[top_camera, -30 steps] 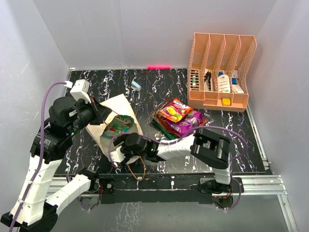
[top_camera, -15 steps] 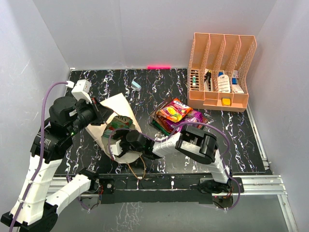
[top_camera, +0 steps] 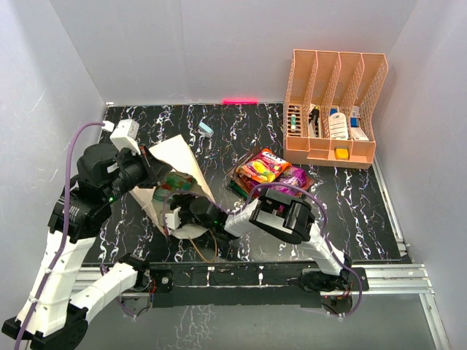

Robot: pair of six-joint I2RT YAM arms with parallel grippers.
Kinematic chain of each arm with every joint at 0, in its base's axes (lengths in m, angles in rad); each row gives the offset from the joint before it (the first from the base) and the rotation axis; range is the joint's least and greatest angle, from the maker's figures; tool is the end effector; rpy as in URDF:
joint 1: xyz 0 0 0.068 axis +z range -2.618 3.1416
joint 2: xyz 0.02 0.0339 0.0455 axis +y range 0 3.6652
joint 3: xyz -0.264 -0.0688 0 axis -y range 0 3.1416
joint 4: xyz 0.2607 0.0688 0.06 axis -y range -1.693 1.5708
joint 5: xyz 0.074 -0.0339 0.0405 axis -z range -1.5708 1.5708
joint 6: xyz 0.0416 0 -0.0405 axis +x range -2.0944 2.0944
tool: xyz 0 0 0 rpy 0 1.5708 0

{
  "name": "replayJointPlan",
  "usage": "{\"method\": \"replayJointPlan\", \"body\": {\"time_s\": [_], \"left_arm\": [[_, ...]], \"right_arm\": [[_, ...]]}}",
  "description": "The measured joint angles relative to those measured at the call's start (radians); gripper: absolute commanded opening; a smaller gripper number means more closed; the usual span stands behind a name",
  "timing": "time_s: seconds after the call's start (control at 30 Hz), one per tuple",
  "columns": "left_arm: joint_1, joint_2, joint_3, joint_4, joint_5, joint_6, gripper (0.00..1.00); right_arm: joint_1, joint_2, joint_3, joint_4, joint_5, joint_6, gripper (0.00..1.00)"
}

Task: Take the snacks out of the paper bag
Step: Take out the snack from the paper bag.

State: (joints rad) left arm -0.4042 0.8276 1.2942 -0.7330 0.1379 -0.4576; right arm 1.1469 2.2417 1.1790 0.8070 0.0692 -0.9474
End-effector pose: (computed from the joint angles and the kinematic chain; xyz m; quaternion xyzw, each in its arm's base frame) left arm 0.1433 -0.0675 0.4484 0.0206 0.7937 -0.3027 0.5273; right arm 0.1980 0.4319 0.0925 -0.6745 0.4139 0.0336 0.6105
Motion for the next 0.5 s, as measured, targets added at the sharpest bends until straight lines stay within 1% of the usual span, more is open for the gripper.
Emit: {"method": "replayJointPlan", "body": {"time_s": [0.1,0.3,0.5], "left_arm": [[0.000,0.000,0.000,-0.009,-0.011,0.001,0.00],[0.000,-0.012,0.000,-0.016,-0.030,0.001,0.00],[0.000,-0.024,-0.006,-0.009,-0.039,-0.001,0.00]], "right_arm": [[-0.003,0.000,0.026,0.000,0.016,0.008,0.08],[-0.004,-0.059,-0.006,-0.054,0.004,0.045,0.07],[-0.004,-0.220,-0.098,-0.094,-0.030,0.142,0.07]]}}
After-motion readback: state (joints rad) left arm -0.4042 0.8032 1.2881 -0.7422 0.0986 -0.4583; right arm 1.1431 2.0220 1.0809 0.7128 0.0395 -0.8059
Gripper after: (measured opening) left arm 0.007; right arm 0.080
